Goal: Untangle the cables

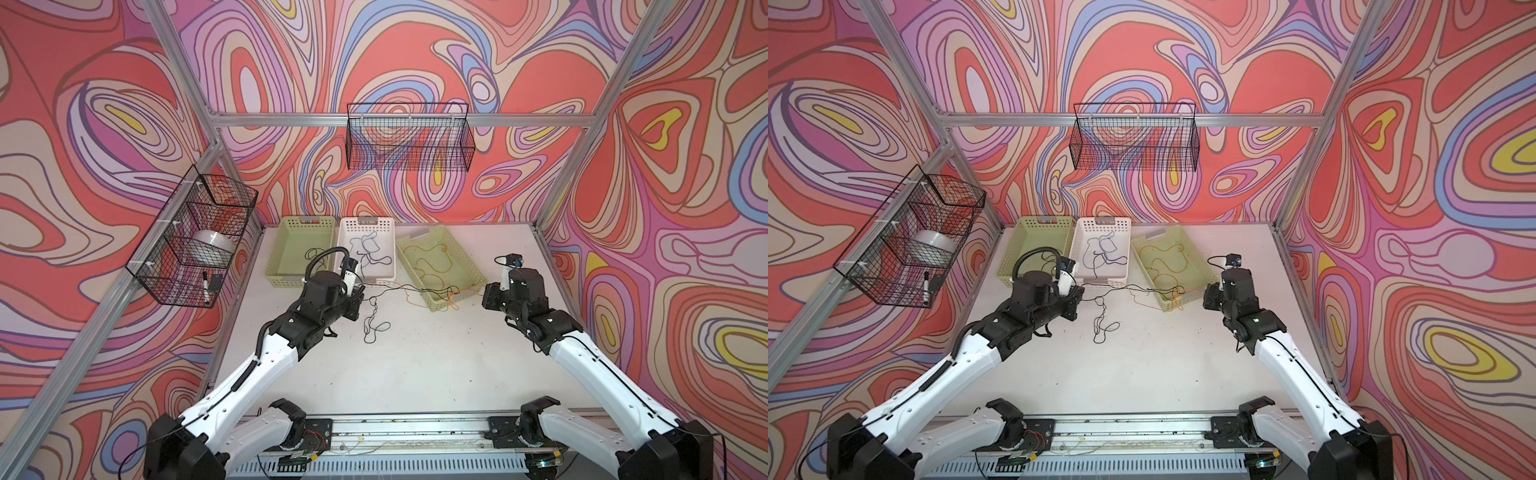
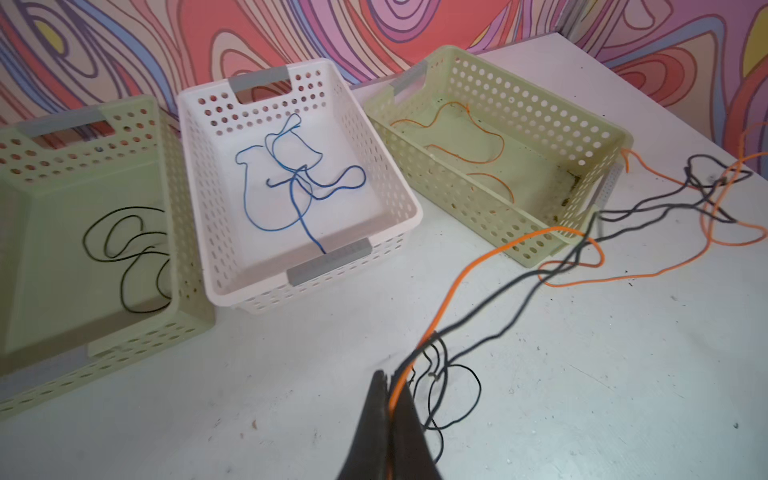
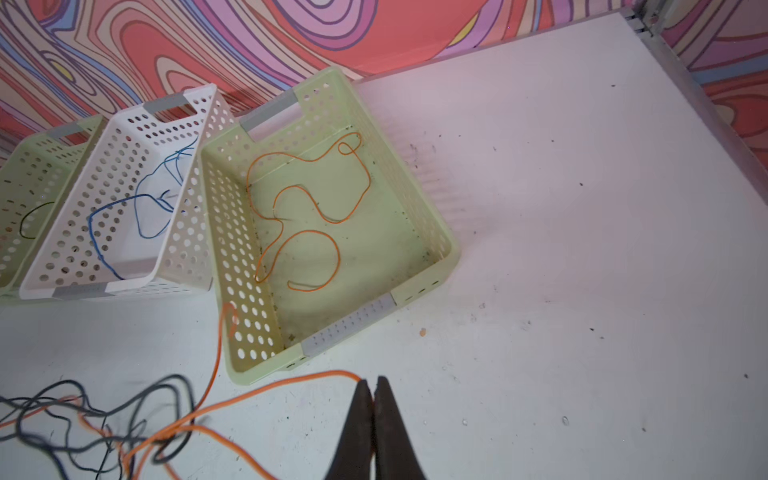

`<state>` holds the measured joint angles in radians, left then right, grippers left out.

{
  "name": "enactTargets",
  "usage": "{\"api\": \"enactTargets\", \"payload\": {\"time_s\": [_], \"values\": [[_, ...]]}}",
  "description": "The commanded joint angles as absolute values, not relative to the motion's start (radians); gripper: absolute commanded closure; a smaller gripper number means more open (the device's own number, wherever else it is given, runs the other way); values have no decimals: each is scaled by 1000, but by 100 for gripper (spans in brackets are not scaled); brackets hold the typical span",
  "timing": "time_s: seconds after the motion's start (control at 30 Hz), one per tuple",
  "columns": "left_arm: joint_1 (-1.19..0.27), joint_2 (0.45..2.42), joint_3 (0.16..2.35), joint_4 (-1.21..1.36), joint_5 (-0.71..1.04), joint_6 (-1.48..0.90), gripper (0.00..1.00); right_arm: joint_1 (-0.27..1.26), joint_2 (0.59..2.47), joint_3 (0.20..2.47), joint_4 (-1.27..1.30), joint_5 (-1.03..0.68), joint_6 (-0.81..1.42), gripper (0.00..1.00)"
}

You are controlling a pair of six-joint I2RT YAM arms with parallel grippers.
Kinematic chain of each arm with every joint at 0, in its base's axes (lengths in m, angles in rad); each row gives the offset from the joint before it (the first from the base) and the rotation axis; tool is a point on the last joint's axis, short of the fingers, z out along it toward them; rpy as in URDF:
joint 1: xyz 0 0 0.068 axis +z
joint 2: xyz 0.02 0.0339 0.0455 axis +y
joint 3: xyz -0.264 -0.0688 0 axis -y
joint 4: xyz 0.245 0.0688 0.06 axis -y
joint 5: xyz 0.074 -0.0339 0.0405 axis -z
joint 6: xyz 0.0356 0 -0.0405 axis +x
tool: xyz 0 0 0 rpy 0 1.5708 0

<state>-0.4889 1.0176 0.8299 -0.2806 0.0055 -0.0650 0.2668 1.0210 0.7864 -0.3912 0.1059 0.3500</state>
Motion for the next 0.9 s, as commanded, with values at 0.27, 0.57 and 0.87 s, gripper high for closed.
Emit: {"api": "enactTargets", "payload": {"time_s": [0.27,0.57,0.87], "values": [[-239,904,943,-503,-70,25,100,167,943,778,-552,156,330,100],[-230,915,1020,-520,-39,87,100,166,909,745,-619,173,346,100],[-232,905,1016,-494,348,66,100,168,860,666,-428,-205,311,100]]}}
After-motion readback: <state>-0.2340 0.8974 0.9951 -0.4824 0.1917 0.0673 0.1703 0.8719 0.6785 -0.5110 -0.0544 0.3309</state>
